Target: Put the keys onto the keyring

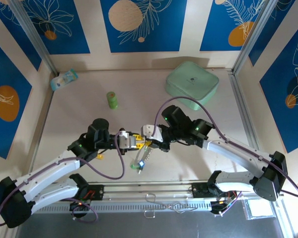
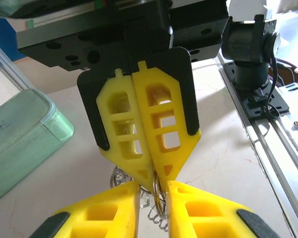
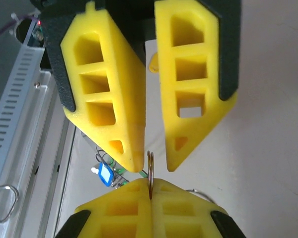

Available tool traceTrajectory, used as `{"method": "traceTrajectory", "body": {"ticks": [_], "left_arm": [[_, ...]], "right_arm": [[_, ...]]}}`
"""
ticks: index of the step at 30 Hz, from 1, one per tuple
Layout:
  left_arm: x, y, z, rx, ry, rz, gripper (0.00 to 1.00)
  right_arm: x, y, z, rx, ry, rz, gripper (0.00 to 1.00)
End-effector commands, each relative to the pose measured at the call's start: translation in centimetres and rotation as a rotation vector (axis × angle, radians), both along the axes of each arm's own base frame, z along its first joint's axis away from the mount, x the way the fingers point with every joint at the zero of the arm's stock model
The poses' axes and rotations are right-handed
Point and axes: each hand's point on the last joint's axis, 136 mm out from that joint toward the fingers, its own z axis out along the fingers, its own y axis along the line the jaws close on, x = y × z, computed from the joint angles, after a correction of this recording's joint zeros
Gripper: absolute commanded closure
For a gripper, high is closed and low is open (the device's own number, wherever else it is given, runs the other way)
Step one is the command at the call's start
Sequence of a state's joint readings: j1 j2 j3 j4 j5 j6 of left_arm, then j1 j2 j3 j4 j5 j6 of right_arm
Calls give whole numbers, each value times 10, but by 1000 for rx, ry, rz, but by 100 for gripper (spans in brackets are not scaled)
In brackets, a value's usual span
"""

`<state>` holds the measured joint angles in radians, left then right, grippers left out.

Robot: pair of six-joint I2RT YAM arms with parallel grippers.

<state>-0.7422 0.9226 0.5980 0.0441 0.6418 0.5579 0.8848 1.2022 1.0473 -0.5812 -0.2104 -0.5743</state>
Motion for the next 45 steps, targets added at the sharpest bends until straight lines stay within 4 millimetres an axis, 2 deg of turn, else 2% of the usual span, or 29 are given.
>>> {"method": "traceTrajectory", "body": {"ticks": [1,5,10,13,19,20,22,25,26,29,33,45], "left_arm": [[-1,0,-4,45,-3,-12,79],[0,1,-6,59,2,-11,79],[-1,2,-10,73,16,-9,77],[-3,2,-12,82,36,-18,78],[-2,0,-7,68,35,-15,100],[-2,0,-6,63,37,-14,100],[0,0,-5,54,35,-8,100],[1,0,-1,17,18,8,100],[2,0,2,-13,9,17,100],[-1,-3,12,-127,9,15,100],[-2,-2,14,-172,10,15,100],[-9,-4,13,-196,32,-23,100]], "right_arm": [[-6,-1,1,-46,-22,48,100],[-7,8,6,-26,-32,68,100],[-3,10,5,-35,-43,56,100],[-8,13,9,-10,-22,69,100],[-17,18,11,16,4,101,100],[-18,18,12,24,10,105,99],[-18,17,14,52,15,99,90],[-12,8,19,125,33,49,70],[-7,1,19,154,46,16,68],[0,-13,16,216,95,-54,67],[-2,-19,14,247,121,-88,66],[-3,-9,4,218,126,-82,70]]}}
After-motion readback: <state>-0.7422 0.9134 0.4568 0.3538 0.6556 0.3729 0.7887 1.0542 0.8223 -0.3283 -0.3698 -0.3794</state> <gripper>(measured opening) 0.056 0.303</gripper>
